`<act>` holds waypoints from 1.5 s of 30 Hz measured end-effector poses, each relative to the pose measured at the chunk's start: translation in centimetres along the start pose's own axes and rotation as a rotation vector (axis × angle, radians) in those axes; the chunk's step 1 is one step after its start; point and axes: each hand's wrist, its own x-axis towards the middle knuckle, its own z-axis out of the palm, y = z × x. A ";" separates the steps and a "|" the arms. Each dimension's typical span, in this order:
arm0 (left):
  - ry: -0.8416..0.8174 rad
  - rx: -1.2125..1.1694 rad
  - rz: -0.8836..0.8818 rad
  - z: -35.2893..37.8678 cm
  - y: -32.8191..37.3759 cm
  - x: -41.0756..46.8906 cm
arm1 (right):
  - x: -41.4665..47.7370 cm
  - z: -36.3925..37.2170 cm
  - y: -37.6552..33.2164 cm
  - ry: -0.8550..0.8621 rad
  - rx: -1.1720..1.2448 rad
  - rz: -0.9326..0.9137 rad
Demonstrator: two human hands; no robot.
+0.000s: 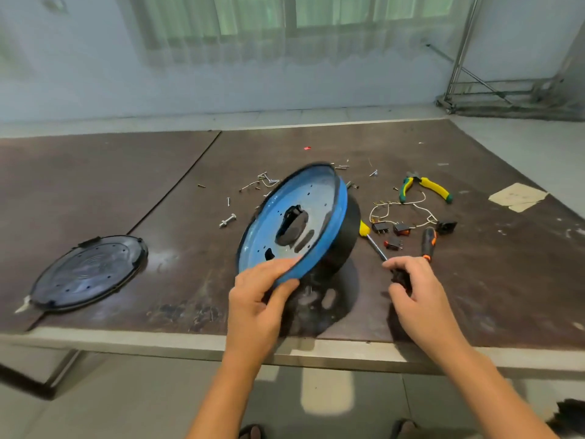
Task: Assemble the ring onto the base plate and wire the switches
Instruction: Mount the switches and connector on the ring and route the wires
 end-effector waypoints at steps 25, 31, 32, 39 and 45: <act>0.361 -1.311 -0.783 -1.2 -2.0 1.9 | 4.3 3.9 -2.8 -0.267 0.880 0.349; 0.225 -1.177 -0.758 -2.6 -3.5 1.9 | 5.7 3.7 -2.6 -0.274 0.868 0.286; 0.222 -1.095 -0.728 -3.1 -3.7 2.2 | 5.8 3.7 -2.7 -0.280 0.864 0.278; 0.070 -0.385 -0.439 -5.3 -3.6 3.9 | 6.8 4.7 -2.2 -0.189 0.699 0.193; 0.024 -0.111 -0.322 -5.6 -2.9 3.8 | 7.2 4.9 -2.6 -0.188 0.606 0.164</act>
